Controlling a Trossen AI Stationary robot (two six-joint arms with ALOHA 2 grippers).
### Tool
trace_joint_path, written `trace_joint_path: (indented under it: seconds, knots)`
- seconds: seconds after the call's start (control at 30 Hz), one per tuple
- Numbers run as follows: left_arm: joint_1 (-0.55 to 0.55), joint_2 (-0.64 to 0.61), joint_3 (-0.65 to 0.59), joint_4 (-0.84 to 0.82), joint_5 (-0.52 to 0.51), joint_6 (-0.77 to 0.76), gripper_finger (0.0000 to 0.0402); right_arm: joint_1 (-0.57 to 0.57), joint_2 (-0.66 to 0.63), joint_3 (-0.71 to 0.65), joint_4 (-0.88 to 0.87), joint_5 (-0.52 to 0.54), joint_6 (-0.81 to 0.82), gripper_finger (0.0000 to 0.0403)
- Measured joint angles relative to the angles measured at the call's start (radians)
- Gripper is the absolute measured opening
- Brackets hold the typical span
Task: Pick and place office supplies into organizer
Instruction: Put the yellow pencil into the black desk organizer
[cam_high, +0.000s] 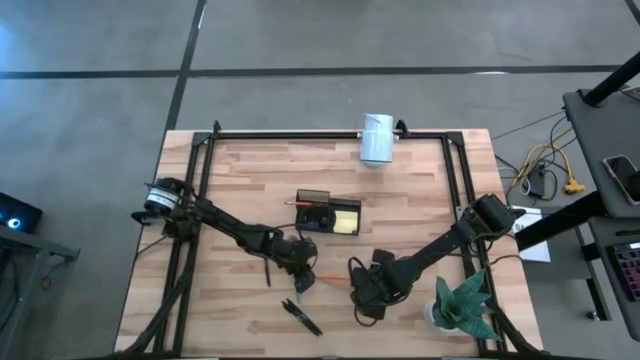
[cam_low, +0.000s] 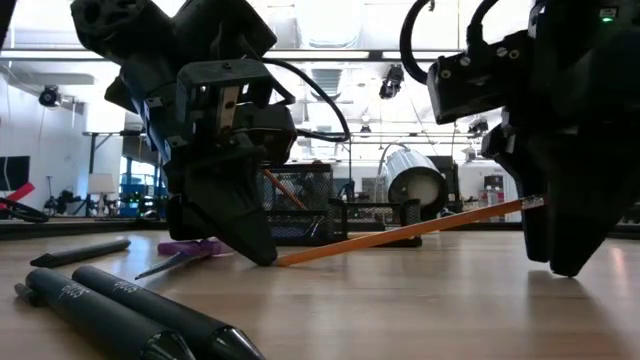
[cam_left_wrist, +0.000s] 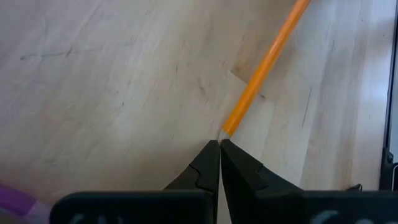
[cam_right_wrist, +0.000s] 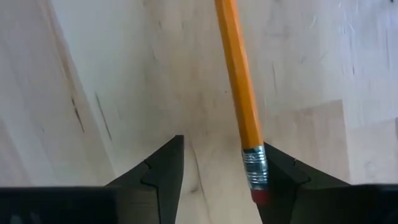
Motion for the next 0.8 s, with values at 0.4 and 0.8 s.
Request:
trace_joint_path:
  seconds: [0.4, 0.8]
  knots:
    - [0.0, 0.002, 0.0, 0.001, -0.017, 0.0, 0.0, -0.01, 0.0, 0.0, 0.003, -0.006, -0.213, 0.0137]
    - [0.0, 0.003, -0.001, 0.003, -0.019, -0.001, 0.0, -0.049, 0.0, 0.019, -0.002, -0.008, -0.224, 0.0109]
